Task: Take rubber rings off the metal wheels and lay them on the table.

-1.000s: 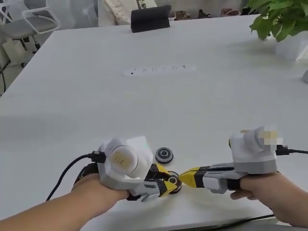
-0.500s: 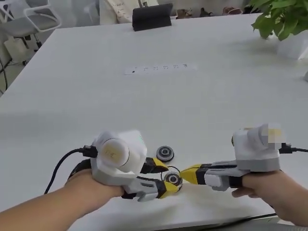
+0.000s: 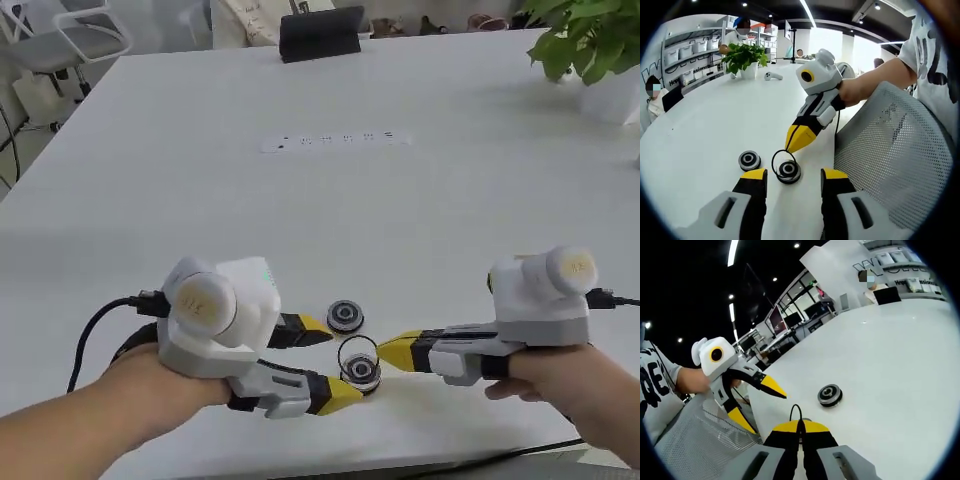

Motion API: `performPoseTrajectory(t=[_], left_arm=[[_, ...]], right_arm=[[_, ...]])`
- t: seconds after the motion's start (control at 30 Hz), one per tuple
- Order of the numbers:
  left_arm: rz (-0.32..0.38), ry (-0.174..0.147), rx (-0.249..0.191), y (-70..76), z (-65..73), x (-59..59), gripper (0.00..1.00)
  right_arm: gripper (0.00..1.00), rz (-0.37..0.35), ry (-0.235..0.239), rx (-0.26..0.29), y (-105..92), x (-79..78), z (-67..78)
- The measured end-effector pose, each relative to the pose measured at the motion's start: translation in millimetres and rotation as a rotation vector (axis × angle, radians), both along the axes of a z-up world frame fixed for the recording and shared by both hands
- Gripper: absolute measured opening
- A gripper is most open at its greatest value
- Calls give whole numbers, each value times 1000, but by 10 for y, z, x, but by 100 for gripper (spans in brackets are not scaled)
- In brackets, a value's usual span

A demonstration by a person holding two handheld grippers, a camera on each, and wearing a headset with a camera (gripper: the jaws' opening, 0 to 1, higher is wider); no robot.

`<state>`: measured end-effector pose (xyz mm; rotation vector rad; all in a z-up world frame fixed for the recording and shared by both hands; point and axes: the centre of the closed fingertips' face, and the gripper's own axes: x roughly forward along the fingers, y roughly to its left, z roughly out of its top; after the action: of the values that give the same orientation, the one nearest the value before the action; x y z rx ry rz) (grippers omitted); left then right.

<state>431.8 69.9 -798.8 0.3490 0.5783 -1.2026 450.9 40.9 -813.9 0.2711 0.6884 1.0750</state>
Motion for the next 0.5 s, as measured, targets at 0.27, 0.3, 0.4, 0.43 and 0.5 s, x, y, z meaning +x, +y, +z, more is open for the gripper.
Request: performPoseTrajectory(t=[0.27,0.3,0.4,0.43,0.5], left_arm=[[28,-12,-16,101,85,33,47],[30,-14,-16,116,92,35,48],[46,-15,-14,178,104,54,54],[49,-15,-14,194,107,57,55],[56,-15,-13,234,124,57,57]], right_arm=[[0,13,-14,-4,44,13,92],[0,16,-16,-5,42,32,76],[0,22,-22,-8,58,52,95],[0,24,-23,-8,64,58,104],[0,29,-26,-10,81,98,117]])
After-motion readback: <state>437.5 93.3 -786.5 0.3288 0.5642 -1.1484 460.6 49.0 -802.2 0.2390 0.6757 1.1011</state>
